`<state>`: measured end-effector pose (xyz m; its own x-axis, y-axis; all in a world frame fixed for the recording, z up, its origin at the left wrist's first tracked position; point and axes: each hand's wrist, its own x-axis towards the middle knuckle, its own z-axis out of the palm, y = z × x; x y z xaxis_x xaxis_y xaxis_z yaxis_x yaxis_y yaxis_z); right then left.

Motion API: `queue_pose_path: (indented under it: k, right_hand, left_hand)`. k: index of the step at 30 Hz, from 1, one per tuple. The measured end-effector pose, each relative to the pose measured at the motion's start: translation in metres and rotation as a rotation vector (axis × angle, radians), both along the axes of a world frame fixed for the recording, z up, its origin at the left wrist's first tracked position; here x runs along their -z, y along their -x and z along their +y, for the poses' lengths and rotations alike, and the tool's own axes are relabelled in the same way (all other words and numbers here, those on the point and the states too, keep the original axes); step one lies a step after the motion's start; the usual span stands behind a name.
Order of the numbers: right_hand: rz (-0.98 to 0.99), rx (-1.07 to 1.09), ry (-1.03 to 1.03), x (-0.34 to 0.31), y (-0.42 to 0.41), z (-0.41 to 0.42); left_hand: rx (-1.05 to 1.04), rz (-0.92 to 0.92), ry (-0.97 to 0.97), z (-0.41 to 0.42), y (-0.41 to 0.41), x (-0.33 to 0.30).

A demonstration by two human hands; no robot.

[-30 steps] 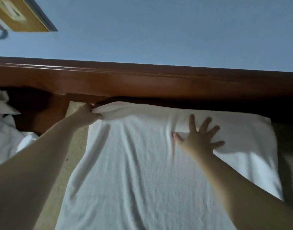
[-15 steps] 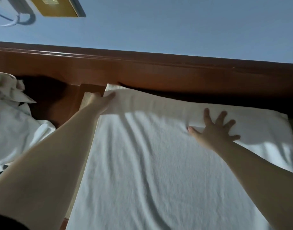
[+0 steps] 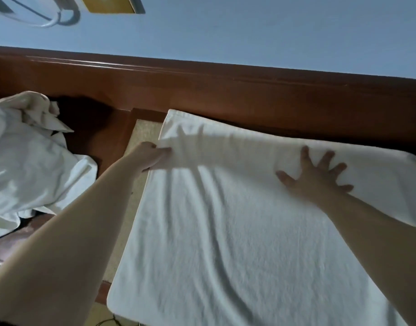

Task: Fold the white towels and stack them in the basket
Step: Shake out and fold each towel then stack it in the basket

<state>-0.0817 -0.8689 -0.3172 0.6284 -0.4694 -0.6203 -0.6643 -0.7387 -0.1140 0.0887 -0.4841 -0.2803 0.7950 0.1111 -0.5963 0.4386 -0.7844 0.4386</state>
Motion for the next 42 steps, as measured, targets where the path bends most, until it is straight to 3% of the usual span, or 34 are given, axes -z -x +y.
queue_pose_path:
  k: [4,6,10,13,16,18,22,24,28,34,37,42]
  right_hand:
    - [0.006,0.006,-0.076,-0.011,0.003,-0.003]
    - [0.010,-0.008,-0.123,-0.014,0.005,-0.009]
    - [-0.048,0.019,-0.255,-0.017,0.011,-0.024]
    - [-0.276,0.083,-0.249,-0.014,0.029,-0.026]
    - [-0.600,0.188,-0.161,-0.013,0.062,-0.020]
    - [-0.718,0.252,-0.022,-0.015,0.087,-0.027]
    - [-0.684,0.537,0.271,-0.024,0.110,-0.087]
    - [-0.569,0.662,0.303,-0.028,0.112,-0.128]
    - [-0.426,0.797,0.073,-0.021,0.103,-0.192]
    - [-0.269,0.877,-0.351,-0.021,0.096,-0.226]
    - [-0.279,0.844,-0.382,-0.017,0.093,-0.237]
    - [-0.446,0.678,-0.251,-0.023,0.074,-0.264]
  left_hand:
    - [0.088,0.253,-0.082,0.060,0.085,-0.006]
    - [0.116,0.290,-0.091,0.088,0.127,-0.002]
    - [-0.112,-0.043,-0.241,0.106,0.187,0.010]
    - [-0.212,-0.295,-0.376,0.056,0.224,0.007]
    - [0.042,-0.470,-0.232,-0.037,0.261,0.004]
    - [0.233,-0.439,-0.135,-0.108,0.286,0.014]
    - [0.600,-0.354,-0.085,-0.216,0.319,0.045]
    - [0.661,-0.378,-0.136,-0.240,0.324,0.057]
    - [0.613,-0.420,-0.212,-0.252,0.330,0.064]
    - [0.614,-0.414,-0.260,-0.255,0.332,0.066]
    - [0.612,-0.411,-0.266,-0.256,0.332,0.067]
    - [0.596,-0.420,-0.255,-0.258,0.332,0.065]
